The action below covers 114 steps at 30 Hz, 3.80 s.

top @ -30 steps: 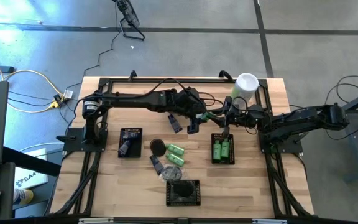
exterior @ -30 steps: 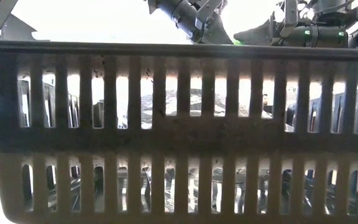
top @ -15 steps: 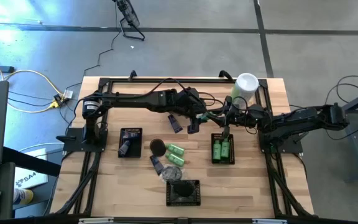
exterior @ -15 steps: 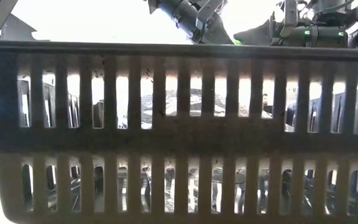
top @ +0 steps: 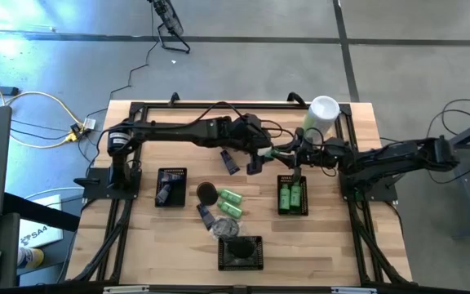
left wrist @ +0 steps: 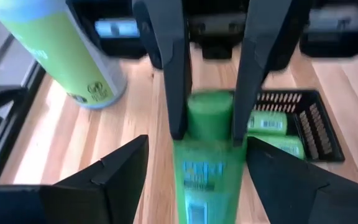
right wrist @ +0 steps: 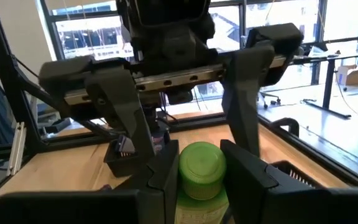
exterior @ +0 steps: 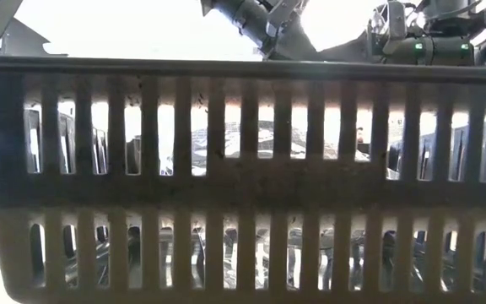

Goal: Pick & Place Travel size toiletries
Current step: Put the green bottle into the middle right black bin, then put the blue bottle into the middle left black bin

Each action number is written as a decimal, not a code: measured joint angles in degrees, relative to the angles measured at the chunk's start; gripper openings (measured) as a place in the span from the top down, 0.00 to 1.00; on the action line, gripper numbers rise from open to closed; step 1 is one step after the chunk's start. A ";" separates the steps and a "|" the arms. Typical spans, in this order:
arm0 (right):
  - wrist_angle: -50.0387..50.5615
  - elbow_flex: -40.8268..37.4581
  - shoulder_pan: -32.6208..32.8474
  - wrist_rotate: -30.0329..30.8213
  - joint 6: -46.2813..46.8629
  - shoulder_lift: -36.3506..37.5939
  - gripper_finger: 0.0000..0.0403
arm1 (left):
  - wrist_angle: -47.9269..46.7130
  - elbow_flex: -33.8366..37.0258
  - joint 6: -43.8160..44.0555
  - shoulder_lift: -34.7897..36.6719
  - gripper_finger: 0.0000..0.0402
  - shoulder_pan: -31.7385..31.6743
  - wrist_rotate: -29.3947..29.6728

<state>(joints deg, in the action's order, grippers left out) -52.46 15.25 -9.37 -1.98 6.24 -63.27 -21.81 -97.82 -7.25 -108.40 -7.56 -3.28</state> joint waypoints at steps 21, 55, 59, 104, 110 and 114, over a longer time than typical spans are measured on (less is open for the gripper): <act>39.59 0.00 -0.01 -1.63 21.28 23.26 0.76 | -8.33 -0.07 -4.30 6.96 0.53 -3.19 1.52; 57.88 0.00 5.04 -12.59 39.74 22.55 0.48 | -15.77 -0.04 -4.50 7.69 0.56 -3.69 1.32; 54.05 0.00 4.35 -13.37 34.44 25.10 0.53 | -18.55 -0.07 -4.52 9.16 0.56 -3.69 1.09; 29.55 0.00 4.39 0.58 5.14 22.87 0.80 | 18.70 33.70 4.00 19.06 0.94 3.04 -12.51; 28.20 0.02 4.37 3.46 5.11 22.54 0.80 | 16.87 41.86 2.56 26.36 1.00 2.26 -12.24; 27.71 0.02 4.37 5.04 5.12 22.37 0.80 | 8.99 43.84 -0.39 31.58 0.99 2.32 -11.37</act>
<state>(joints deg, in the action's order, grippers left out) -24.75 15.27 -4.99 3.06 11.37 -40.90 -12.82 -53.98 -7.64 -76.83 -5.23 -14.64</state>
